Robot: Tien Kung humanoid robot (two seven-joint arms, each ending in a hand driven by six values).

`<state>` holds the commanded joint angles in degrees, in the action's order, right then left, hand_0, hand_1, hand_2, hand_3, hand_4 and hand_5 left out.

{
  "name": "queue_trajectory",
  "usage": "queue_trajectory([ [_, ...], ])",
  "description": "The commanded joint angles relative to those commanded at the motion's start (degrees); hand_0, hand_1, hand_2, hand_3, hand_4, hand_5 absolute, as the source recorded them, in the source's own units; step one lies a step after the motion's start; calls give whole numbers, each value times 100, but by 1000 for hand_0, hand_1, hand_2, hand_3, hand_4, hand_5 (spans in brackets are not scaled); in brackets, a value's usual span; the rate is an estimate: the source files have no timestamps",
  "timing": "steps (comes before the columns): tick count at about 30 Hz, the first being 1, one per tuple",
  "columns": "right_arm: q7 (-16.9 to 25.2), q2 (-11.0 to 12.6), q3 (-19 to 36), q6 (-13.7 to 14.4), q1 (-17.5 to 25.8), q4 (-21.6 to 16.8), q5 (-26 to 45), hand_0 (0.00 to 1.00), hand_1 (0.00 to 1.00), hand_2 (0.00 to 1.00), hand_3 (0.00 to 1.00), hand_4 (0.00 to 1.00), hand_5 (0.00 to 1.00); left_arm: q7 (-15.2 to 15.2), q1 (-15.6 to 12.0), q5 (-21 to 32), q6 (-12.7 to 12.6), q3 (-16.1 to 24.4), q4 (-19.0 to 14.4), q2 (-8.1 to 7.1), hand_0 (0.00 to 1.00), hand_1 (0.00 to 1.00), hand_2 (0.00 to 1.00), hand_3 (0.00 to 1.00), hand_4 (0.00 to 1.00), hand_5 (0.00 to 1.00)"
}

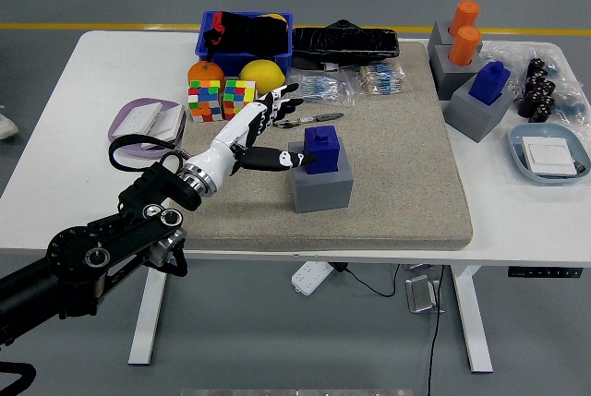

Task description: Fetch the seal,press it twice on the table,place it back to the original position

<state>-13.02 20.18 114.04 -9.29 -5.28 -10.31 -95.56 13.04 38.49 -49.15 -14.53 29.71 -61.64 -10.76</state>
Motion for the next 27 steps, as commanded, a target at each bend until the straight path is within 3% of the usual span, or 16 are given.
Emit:
queue_trajectory([
  [12,3,0,-65,2,-8,0,36,792,698,731,668,812,487,94,46,140,-82,-183,301,281,933,889,845,937,963,2],
  [27,4,3,-75,4,-1,0,27,791,701,732,671,822,492,181,47,294,-154,-295,524,425,924,860,820,928,923,2],
])
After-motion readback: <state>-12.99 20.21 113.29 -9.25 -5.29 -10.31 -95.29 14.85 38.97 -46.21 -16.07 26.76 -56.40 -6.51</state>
